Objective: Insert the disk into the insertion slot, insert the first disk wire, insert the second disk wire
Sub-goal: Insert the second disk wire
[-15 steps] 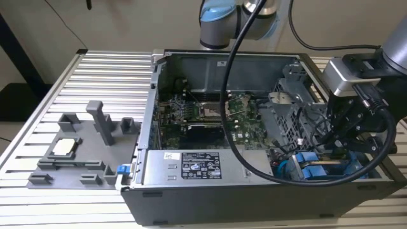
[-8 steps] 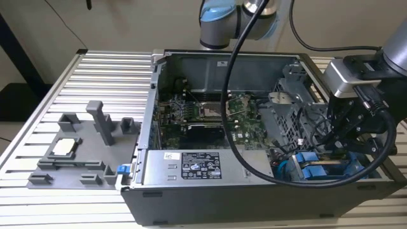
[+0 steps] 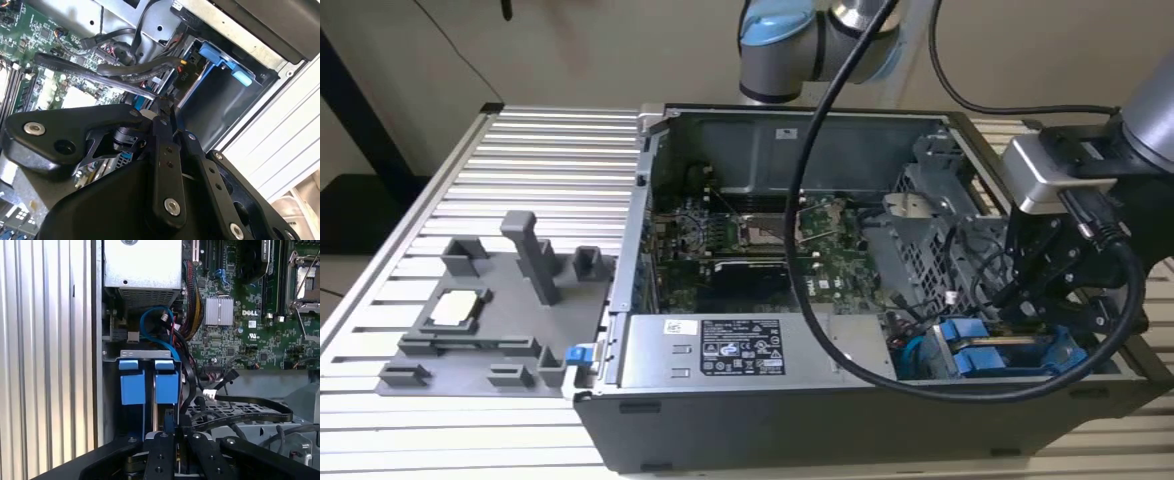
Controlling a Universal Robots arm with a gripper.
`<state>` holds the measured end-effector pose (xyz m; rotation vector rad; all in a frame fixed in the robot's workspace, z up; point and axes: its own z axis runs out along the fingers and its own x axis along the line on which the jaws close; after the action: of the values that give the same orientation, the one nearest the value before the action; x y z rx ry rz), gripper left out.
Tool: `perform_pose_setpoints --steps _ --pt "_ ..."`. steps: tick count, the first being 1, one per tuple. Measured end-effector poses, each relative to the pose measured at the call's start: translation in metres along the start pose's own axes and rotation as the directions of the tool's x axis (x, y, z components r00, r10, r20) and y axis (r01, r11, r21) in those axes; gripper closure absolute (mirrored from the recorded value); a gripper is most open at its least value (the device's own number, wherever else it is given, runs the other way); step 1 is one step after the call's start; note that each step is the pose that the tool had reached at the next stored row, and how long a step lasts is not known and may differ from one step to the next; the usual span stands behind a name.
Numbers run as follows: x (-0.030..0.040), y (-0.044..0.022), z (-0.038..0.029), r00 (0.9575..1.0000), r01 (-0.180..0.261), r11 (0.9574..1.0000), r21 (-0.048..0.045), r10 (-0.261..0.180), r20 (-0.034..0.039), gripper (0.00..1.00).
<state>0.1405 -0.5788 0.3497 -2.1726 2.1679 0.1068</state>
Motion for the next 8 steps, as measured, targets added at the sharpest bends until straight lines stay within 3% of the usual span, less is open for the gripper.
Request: perform_pose_setpoints --steps 8 --pt "0.0005 -0.0067 0.002 1.0 -0.006 0.9999 -0.0135 0.006 0.0009 0.84"
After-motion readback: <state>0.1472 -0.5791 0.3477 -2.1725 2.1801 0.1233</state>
